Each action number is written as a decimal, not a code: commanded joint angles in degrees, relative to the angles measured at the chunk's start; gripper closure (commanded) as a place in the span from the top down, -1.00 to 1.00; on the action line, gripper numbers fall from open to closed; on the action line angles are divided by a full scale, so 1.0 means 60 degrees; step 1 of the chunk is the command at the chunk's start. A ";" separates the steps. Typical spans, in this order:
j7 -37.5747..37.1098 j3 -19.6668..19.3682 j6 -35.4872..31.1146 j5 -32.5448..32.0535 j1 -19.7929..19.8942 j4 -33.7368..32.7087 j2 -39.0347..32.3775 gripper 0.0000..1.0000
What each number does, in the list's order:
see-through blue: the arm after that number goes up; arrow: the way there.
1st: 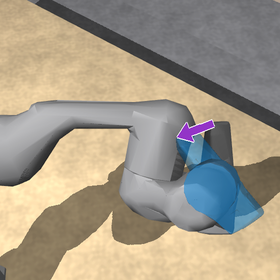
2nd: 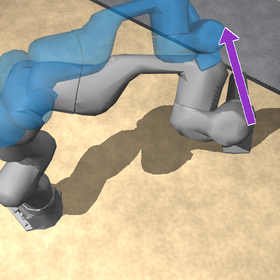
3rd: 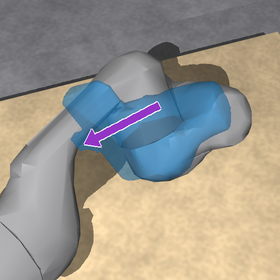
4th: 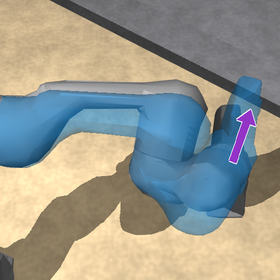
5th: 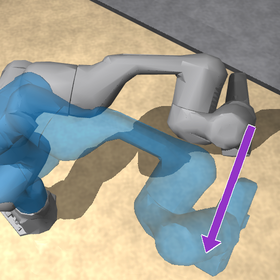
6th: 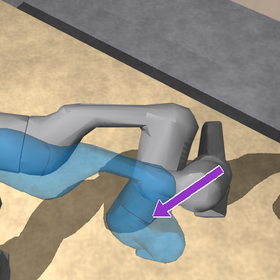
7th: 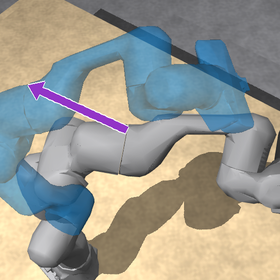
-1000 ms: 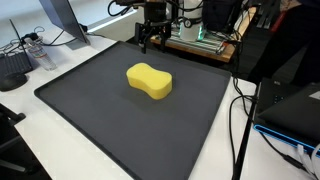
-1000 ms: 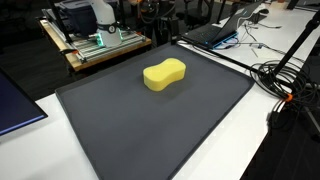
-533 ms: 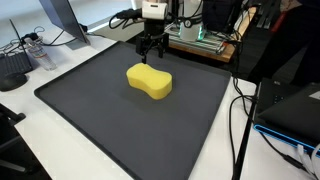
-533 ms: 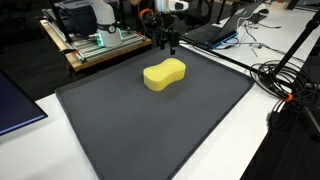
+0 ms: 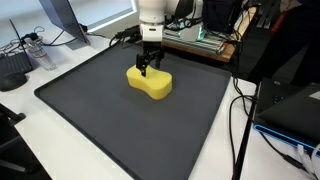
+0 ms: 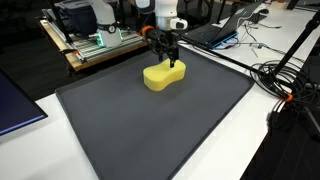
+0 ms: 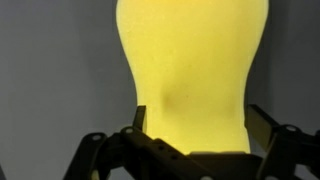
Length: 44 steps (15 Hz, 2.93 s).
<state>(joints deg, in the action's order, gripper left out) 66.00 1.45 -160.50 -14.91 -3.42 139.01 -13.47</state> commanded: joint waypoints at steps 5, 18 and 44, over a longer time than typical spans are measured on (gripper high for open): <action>0.0866 0.0180 -0.0022 -0.0781 0.0534 -0.0638 -0.0772 1.00; 0.2383 0.1047 0.1113 0.0177 0.1226 -0.1474 -0.1539 1.00; 0.2537 0.1231 0.1712 0.1910 0.1577 -0.1742 -0.1066 -0.91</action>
<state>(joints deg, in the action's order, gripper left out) 79.25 7.78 -151.25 -5.83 4.69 129.05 -20.84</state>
